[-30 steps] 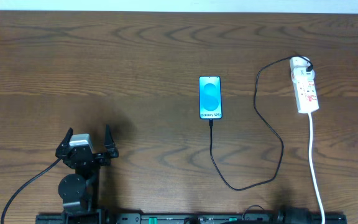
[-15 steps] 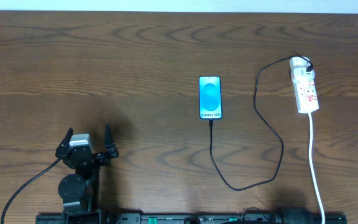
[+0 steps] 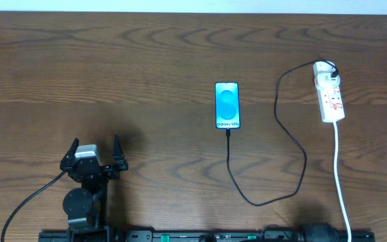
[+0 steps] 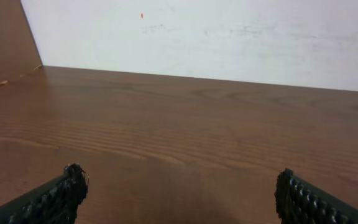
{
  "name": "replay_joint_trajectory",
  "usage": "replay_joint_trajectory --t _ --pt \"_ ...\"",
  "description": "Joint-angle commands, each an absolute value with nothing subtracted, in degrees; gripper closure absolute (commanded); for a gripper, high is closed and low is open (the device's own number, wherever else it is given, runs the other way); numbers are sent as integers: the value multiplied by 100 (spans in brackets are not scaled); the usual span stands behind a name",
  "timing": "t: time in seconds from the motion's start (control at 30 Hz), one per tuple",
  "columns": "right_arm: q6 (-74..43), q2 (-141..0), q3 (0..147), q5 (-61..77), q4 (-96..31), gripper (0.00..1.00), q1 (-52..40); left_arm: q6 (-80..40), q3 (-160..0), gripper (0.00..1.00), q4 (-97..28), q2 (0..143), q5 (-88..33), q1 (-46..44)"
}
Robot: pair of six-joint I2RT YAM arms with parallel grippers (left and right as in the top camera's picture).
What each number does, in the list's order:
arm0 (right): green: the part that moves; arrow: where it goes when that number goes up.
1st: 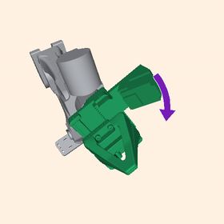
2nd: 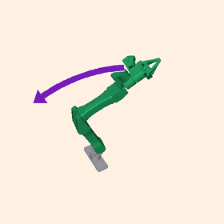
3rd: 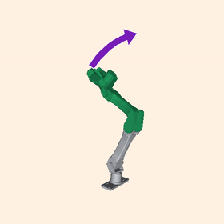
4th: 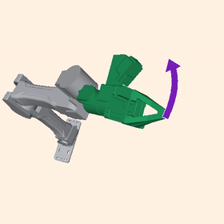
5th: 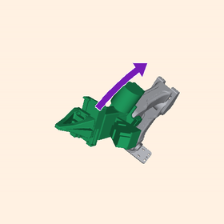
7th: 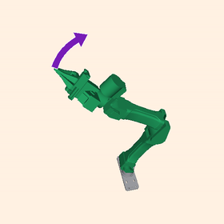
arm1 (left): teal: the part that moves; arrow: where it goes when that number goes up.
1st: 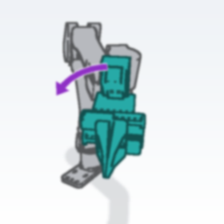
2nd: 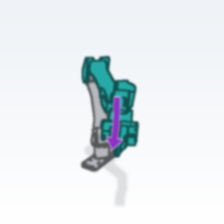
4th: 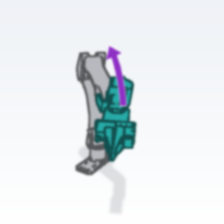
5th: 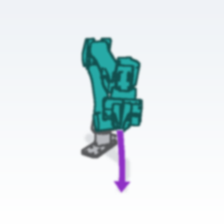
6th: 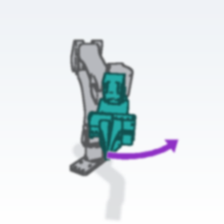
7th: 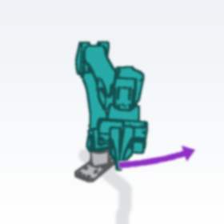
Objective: Plug charger to phone and switch on socket
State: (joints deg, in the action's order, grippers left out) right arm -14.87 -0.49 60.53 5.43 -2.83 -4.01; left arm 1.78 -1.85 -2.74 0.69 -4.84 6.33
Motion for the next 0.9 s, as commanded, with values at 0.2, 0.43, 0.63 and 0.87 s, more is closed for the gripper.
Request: replay_joint_trajectory --t 0.2,0.43,0.63,0.87 --pt "-1479 -75 4084 -375 -676 1 -416 257 -23 2 -353 23 -600 657" --pt "-1476 -75 2460 -375 -445 1 -416 257 -23 2 -353 23 -600 657" --pt "-2034 -75 1498 -366 -368 1 -416 255 -23 2 -353 23 -600 657" --pt "-2314 -75 1151 -572 -397 1 -416 257 -23 2 -353 23 -600 657"
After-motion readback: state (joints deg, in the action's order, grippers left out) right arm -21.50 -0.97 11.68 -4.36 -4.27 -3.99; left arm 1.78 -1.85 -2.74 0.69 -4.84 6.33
